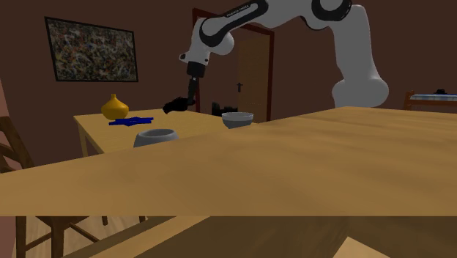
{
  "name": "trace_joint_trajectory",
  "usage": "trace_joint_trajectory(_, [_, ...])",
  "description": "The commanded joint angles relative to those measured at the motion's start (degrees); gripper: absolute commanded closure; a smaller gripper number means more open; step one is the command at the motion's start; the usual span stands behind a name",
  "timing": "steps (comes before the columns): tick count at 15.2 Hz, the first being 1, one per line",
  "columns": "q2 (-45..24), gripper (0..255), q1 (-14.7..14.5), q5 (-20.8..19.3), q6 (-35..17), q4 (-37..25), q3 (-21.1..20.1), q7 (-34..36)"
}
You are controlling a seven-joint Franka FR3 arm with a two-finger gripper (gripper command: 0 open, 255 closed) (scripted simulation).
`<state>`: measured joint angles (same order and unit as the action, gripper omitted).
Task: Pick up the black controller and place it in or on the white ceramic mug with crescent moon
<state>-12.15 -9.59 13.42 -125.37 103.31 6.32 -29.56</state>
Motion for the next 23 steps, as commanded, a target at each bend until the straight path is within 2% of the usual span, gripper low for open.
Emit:
trace_joint_trajectory(1, [-0.90,255,-1.41,-0.57,-0.16,-1.18,-0.77,2.49])
trace_joint_trajectory(10, [-7.09,255,-8.87,-3.91,-0.18,-9.20,-4.06,15.02])
trace_joint_trajectory(23, [-10.37,255,-8.87,-2.79,-8.37,-4.20,-4.36,13.50])
